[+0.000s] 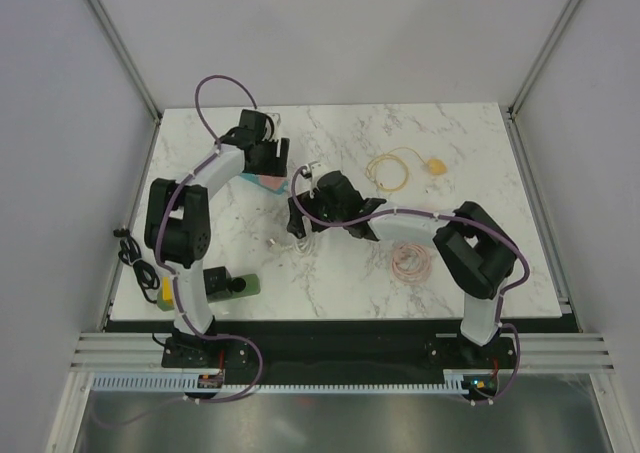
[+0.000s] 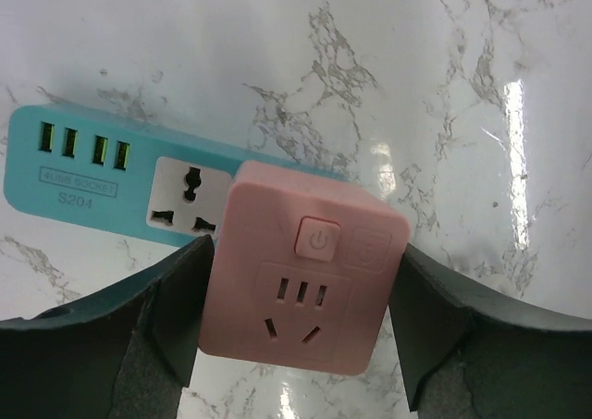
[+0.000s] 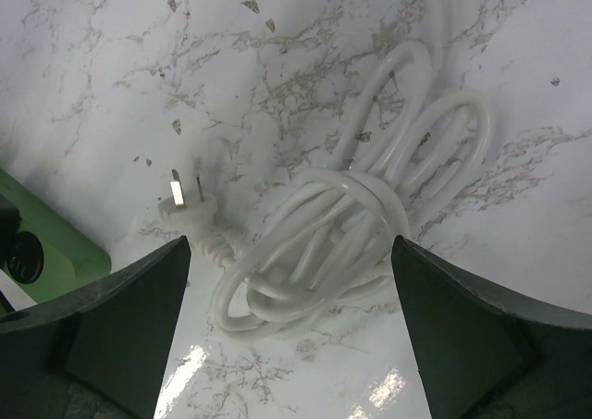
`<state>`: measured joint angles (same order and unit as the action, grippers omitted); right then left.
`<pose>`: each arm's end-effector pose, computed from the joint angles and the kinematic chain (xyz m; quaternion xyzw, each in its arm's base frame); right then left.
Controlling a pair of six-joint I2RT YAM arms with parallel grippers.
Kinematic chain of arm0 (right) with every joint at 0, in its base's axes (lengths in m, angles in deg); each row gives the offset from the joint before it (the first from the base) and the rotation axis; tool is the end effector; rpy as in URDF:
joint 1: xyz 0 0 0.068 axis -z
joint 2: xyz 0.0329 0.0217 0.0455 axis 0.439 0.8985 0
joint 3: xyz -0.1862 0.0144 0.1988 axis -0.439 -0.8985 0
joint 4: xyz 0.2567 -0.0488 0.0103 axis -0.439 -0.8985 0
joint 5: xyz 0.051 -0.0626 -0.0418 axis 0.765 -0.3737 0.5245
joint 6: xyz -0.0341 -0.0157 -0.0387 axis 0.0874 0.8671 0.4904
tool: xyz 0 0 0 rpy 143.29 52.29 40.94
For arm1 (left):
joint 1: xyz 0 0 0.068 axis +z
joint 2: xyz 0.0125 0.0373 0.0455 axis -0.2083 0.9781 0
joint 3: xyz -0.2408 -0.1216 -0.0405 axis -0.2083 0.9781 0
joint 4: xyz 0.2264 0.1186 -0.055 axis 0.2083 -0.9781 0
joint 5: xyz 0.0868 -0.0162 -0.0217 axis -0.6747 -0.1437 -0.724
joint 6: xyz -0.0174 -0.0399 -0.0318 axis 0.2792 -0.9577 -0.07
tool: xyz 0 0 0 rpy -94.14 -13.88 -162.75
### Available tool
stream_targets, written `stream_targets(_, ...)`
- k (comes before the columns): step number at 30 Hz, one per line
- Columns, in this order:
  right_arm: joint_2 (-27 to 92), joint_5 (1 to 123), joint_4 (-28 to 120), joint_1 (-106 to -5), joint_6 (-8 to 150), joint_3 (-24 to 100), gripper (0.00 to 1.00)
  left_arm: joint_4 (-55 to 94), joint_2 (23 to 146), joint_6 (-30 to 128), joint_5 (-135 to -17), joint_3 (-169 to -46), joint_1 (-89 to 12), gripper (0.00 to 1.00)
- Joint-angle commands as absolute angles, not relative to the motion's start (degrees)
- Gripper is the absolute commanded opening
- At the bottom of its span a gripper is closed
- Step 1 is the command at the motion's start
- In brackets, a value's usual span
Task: Pull the plug off the socket
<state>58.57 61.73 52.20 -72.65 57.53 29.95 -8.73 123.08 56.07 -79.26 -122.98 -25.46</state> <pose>0.2820 0.3047 0.1912 -0.2287 0.8549 0.2994 0.3566 0.4284 -0.1055 0.2120 0.0884 0.9418 -0.0898 0.3115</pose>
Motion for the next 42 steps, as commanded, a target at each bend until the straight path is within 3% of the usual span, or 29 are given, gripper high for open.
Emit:
stream_targets(1,55.55,59.41,53.80,-72.53,58.47,28.83,0.98,-9.88,120.79,55.71,-86.36,-121.21,-30.83,0.77)
stream_targets(13,55.64,55.63,53.62,-68.84,56.98,27.60,0.97,-15.43,120.44,52.10,-84.88,-120.86,-33.47,0.33)
stream_targets(14,55.55,55.54,53.97,-68.23,56.45,26.90,0.95,-15.69,120.35,52.36,-84.70,-121.03,-33.47,0.15)
stream_targets(16,55.37,55.88,55.98,-67.44,55.40,25.84,0.88,-15.87,120.18,53.33,-84.44,-121.21,-33.47,0.02)
stream_targets(17,55.46,58.24,57.04,-66.56,54.87,24.88,0.68,-15.87,119.83,53.77,-82.61,-121.04,-33.47,0.02)
stream_targets(19,56.42,61.76,59.68,-65.59,53.64,24.61,0.59,-15.87,119.30,54.47,-81.89,-120.77,-33.47,0.02)
stream_targets(31,65.38,75.48,60.48,-61.20,51.26,33.90,0.62,-15.43,116.48,56.23,-77.67,-119.63,-33.73,0.02)
stream_targets(35,69.25,78.03,59.95,-59.97,52.05,37.87,0.52,-15.43,115.96,56.76,-77.93,-119.37,-33.65,0.02)
stream_targets(42,74.53,83.83,61.26,-58.82,52.67,41.22,0.48,-15.34,115.78,57.02,-78.11,-119.37,-33.73,0.02)
